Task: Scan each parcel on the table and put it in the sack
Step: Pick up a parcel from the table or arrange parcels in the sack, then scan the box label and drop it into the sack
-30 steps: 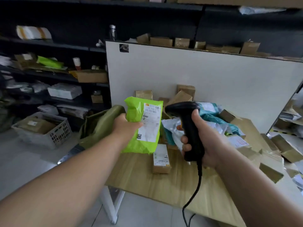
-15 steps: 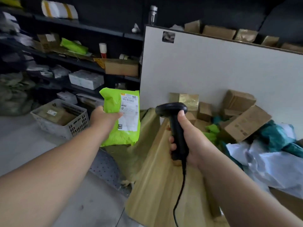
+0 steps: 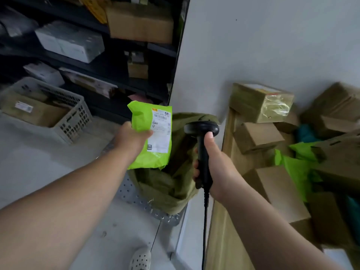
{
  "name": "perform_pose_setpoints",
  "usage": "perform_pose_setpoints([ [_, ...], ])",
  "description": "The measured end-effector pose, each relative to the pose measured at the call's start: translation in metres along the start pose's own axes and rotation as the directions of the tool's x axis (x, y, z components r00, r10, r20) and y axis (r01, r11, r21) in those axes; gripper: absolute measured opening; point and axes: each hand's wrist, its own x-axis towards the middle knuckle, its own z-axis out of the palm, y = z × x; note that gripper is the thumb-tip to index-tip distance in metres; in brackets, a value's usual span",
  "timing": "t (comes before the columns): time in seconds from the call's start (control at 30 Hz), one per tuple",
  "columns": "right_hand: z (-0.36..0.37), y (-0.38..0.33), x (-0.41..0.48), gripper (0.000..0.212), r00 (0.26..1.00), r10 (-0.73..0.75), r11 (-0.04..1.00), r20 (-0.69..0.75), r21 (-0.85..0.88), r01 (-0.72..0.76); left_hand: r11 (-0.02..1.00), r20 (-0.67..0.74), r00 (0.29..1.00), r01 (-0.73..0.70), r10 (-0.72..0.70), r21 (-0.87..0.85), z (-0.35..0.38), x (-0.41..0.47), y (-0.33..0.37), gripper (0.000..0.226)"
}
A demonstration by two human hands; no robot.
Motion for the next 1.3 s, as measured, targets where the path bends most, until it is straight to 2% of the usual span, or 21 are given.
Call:
perform_pose_setpoints([
  [0.27, 0.031, 0.021, 0.075, 0.06, 0.997, 0.04, 0.999, -0.069, 0.015, -0.039, 0.993, 0.128, 0.985, 0.116, -0.12, 0.034, 0.066, 0.068, -0.058, 0.029],
  [0.33, 0.036, 0.03, 0.087, 0.059, 0.996, 0.047, 0.999, -0.08, -0.004, -0.048, 0.986, 0.137, 0.977, 0.159, -0.165, 0.055, 0.08, 0.08, -0.075, 0.032],
  [0.53, 0.043, 0.044, 0.107, 0.059, 0.995, 0.017, 0.997, -0.097, -0.076, -0.024, 0.95, 0.301, 0.902, 0.305, -0.31, 0.067, 0.104, 0.098, -0.112, 0.043],
  [0.67, 0.039, 0.045, 0.105, 0.059, 0.995, 0.004, 0.996, -0.101, -0.085, -0.012, 0.95, 0.276, 0.909, 0.306, -0.313, 0.068, 0.1, 0.094, -0.117, 0.055],
  [0.83, 0.03, 0.037, 0.089, 0.061, 0.992, 0.012, 0.999, -0.124, -0.037, -0.016, 0.986, 0.217, 0.963, 0.145, -0.161, 0.086, 0.079, 0.077, -0.098, 0.061],
  [0.97, 0.01, 0.028, 0.06, 0.059, 0.992, 0.009, 1.0, -0.127, -0.001, -0.009, 0.983, 0.229, 0.973, -0.03, -0.013, 0.184, 0.062, 0.056, -0.064, 0.078],
  [1.17, -0.042, 0.017, 0.004, 0.059, 0.984, -0.081, 0.996, -0.16, 0.023, 0.085, 0.918, 0.376, 0.914, -0.273, 0.155, 0.286, 0.07, -0.012, 0.0, 0.087],
  [1.3, -0.087, 0.02, -0.029, 0.06, 0.962, -0.126, 0.99, -0.241, 0.035, 0.138, 0.822, 0.5, 0.811, -0.489, 0.305, 0.292, 0.094, -0.074, 0.035, 0.085],
])
